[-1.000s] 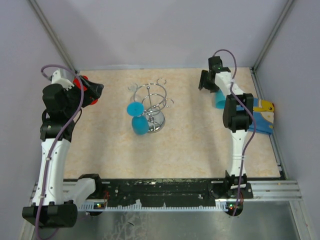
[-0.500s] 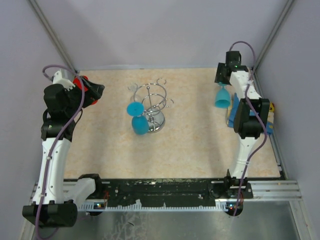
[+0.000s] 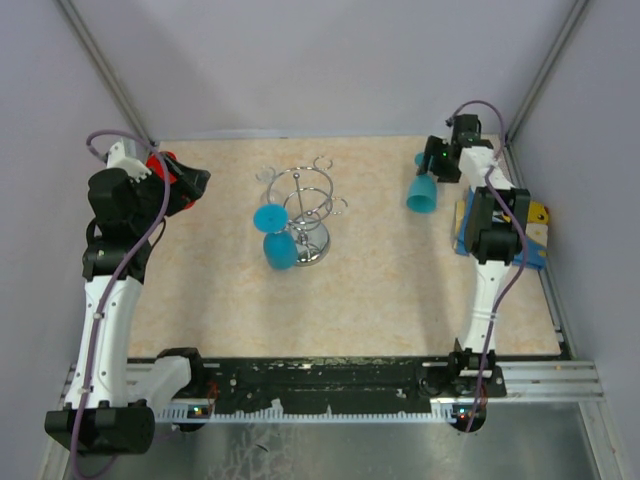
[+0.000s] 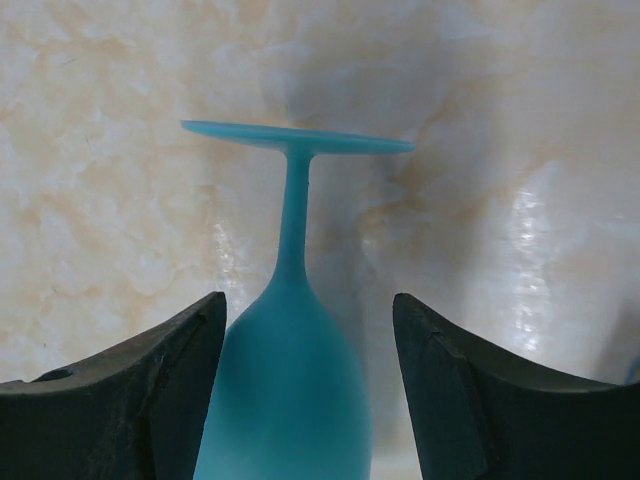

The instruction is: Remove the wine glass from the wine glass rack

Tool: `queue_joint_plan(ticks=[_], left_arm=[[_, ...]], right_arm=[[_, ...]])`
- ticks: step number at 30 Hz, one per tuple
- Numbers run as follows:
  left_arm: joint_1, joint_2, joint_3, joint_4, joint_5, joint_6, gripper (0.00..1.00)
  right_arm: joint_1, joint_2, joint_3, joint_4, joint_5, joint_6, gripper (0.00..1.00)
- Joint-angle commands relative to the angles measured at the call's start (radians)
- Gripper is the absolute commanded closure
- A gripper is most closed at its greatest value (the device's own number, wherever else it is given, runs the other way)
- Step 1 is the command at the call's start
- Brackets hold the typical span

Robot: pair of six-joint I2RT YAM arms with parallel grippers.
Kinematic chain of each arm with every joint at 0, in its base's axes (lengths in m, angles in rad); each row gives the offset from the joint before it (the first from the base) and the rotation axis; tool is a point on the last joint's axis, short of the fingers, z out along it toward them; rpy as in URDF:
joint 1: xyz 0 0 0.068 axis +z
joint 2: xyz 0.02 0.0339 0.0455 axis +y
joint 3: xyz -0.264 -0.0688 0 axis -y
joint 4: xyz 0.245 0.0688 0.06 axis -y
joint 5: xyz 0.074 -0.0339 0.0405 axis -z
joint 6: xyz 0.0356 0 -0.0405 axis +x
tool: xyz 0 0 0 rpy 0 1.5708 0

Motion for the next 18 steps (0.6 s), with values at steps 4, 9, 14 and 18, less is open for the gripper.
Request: queue_joint_plan(ticks=[4,9,14,18], left_arm=[[-0.006,-0.012,-0.003,0.022,0.014,0.007,0.06],[-0.005,-0.016,0.002,0.013,0.016,0.009,0.06],[-0.006,-0.033,0.024,0.006,0.012,0.007,0.07],[-0.006,-0.083,0.022,0.037,0.056,0.008,0.10]], right_arm=[[0.067,0.130,0.202,-0.081,-0.040,0.014,0.46],[0.079,0.130,0.264,-0.130,-0.061,0.031,1.00],[0.050,-0.092,0.048,0.047,-0.224,0.152,1.00],[-0.018,-0.325,-0.304,0.449,-0.504,0.452,1.00]])
